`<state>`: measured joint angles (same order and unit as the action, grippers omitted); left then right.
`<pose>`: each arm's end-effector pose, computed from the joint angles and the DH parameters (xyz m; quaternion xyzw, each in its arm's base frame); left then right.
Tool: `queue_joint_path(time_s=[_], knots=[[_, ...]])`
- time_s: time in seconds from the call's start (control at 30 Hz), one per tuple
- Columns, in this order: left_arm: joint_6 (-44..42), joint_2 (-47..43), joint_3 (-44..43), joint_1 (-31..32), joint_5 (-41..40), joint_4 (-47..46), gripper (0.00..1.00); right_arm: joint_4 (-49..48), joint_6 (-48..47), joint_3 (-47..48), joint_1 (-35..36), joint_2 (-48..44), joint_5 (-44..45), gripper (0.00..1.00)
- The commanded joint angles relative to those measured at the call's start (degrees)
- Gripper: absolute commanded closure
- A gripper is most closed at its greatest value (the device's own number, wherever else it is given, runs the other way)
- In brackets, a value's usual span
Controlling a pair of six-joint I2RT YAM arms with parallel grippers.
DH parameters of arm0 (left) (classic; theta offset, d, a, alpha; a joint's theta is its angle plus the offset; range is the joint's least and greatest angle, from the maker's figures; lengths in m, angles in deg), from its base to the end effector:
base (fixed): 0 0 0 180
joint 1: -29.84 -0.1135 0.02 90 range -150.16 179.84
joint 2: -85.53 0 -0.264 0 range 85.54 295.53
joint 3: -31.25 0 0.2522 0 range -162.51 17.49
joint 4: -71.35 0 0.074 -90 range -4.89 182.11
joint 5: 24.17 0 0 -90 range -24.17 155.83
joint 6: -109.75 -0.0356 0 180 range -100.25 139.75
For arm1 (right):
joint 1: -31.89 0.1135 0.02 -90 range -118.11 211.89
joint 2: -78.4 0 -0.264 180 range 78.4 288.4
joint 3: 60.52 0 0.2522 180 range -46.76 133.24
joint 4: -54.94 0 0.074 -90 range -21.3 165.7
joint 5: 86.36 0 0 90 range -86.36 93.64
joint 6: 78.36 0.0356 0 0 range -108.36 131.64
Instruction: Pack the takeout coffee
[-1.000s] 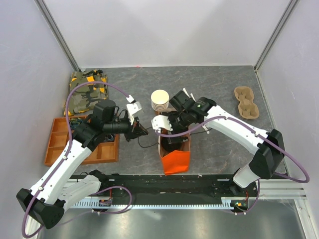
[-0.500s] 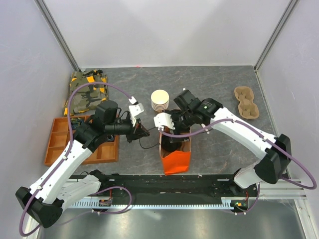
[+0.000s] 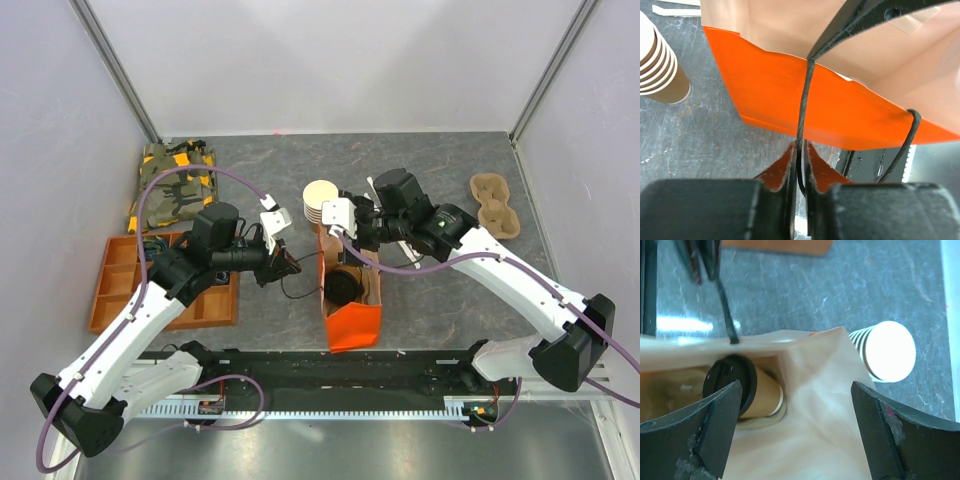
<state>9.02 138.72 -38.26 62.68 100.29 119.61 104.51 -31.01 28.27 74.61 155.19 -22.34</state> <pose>0.1500 -0.1208 0.3411 0.4434 0.7221 -0.3431 0.4052 0.2028 0.2085 0.3583 -0.6657 0.5753 0.2019 0.4303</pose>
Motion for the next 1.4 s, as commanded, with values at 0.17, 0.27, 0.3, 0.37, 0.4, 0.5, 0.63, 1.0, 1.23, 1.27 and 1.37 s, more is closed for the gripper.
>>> queue_joint_path(time_s=[0.17, 0.27, 0.3, 0.37, 0.4, 0.5, 0.63, 1.0, 1.23, 1.27, 1.37], knots=[[0.53, -0.02, -4.02, 0.47, -1.23, -2.07, 0.55, -10.32, 9.34, 3.28, -0.18, -4.72, 5.32, 0.02], [0.79, 0.51, -5.51, 0.65, -1.85, -2.07, 0.48, -10.76, 11.71, 4.6, -0.18, -5.77, 6.81, 0.02], [0.79, 0.51, -5.86, 0.73, -2.29, -2.16, 0.42, -10.94, 12.15, 5.04, -0.27, -6.13, 6.99, 0.02], [0.96, 1.21, -7.09, 0.82, -2.73, -2.07, 0.41, -10.76, 12.68, 5.57, -0.18, -7.35, 6.99, 0.02], [0.96, 1.39, -7.44, 0.91, -2.9, -2.07, 0.4, -10.42, 12.68, 5.75, -0.18, -7.97, 6.82, 0.02], [0.96, 1.39, -8.32, 1.35, -3.25, -2.33, 0.4, -10.06, 11.98, 5.48, -0.09, -10.61, 6.29, 0.02], [1.4, 1.13, -10.51, 1.61, -3.43, -2.95, 0.37, -11.29, 16.97, 7.93, -0.09, -11.32, 15.75, 0.02], [14.85, 12.02, -29.67, -0.93, -14.85, -5.58, 0.27, -1.81, 42.57, 17.25, -27.41, 0.97, 17.64, 0.17], [16.7, 16.77, -36.01, -8.13, -19.77, -6.81, 0.28, 1.54, 32.03, 27.53, -30.86, 23.18, 18.51, 0.48], [16.09, 16.95, -35.84, -8.93, -19.95, -6.99, 0.28, 2.5, 31.67, 29.72, -30.85, 26.01, 18.77, 0.52], [13.45, 16.69, -35.31, -10.95, -22.06, -7.17, 0.28, 5.58, 30.88, 37.46, -30.68, 35.95, 19.64, 0.57]])
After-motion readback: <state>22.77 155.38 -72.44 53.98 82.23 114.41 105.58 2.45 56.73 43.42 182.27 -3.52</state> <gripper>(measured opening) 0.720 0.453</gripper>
